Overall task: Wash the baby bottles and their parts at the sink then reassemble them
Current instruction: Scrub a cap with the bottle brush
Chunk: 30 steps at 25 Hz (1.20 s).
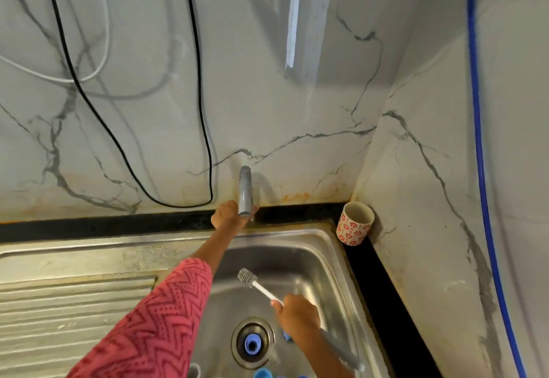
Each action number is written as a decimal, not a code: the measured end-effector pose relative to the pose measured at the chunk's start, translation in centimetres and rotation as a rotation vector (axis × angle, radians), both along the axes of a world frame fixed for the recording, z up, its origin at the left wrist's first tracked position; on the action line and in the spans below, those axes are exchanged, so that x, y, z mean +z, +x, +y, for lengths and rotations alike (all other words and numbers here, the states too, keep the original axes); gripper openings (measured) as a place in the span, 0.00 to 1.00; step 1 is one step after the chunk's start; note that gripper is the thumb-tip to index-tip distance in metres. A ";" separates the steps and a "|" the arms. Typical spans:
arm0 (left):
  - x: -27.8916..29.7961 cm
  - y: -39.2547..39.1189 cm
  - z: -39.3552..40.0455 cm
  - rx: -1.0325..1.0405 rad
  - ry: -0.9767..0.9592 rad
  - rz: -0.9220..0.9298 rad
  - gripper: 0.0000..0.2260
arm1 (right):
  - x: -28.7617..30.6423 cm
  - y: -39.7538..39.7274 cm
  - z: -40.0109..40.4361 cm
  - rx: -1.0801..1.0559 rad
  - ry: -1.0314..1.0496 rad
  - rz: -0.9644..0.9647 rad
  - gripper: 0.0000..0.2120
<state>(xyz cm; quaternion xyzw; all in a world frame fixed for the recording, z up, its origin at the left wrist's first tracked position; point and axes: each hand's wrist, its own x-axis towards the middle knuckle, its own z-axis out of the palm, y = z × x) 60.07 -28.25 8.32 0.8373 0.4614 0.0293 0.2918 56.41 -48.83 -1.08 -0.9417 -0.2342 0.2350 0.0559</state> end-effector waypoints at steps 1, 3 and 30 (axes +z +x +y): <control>-0.4 0.8 -0.1 0.025 -0.011 -0.022 0.26 | -0.3 0.3 -0.2 -0.004 0.000 -0.001 0.24; -1.4 2.0 -0.1 0.088 -0.083 -0.063 0.24 | -0.7 1.1 -0.7 -0.030 0.005 0.004 0.24; -4.7 -5.8 -5.6 -0.057 -0.851 -0.638 0.21 | 2.1 -0.7 -4.9 -0.138 -0.017 -0.026 0.23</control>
